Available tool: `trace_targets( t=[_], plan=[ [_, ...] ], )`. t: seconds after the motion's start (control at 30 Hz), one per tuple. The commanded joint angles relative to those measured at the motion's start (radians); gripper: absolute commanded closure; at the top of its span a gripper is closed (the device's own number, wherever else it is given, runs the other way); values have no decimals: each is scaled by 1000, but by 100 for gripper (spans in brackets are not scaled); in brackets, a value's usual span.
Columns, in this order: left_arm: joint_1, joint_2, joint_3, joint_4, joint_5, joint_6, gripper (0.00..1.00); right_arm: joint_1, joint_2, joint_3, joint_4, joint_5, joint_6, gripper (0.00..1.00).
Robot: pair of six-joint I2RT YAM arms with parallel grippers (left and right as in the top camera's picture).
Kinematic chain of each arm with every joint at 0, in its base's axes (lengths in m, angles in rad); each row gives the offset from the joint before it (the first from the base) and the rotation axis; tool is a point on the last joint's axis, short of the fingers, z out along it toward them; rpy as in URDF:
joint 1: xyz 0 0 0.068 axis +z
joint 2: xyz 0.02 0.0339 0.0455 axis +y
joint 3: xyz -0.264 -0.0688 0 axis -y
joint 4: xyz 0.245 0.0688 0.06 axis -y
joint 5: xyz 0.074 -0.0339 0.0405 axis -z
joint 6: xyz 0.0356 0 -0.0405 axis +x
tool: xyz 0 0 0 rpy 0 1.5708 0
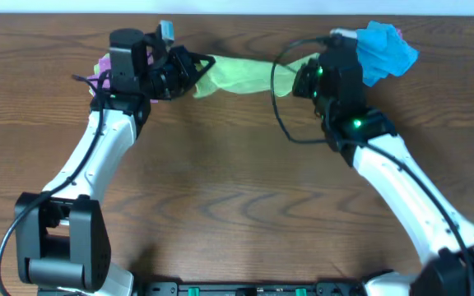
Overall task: Fold the cloth
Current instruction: 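Lift the green cloth with both grippers and stretch it toward the back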
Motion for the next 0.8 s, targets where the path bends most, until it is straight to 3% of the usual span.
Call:
trace_targets(
  t=[0.0,0.2,0.37,0.77],
  plan=[
    [15,18,39,-5,-93,63,94,-19,70,75,14,21,-78,99],
    [28,81,82,6,-171,67,95,-46,224,232,42,21,-157,99],
    [28,199,221,5,-175,89,94,-53,340,366,47,21,-215,99],
    [35,354,542,-79,-163,132,94,-89,377,503,88,35,-308,98]
  ],
)
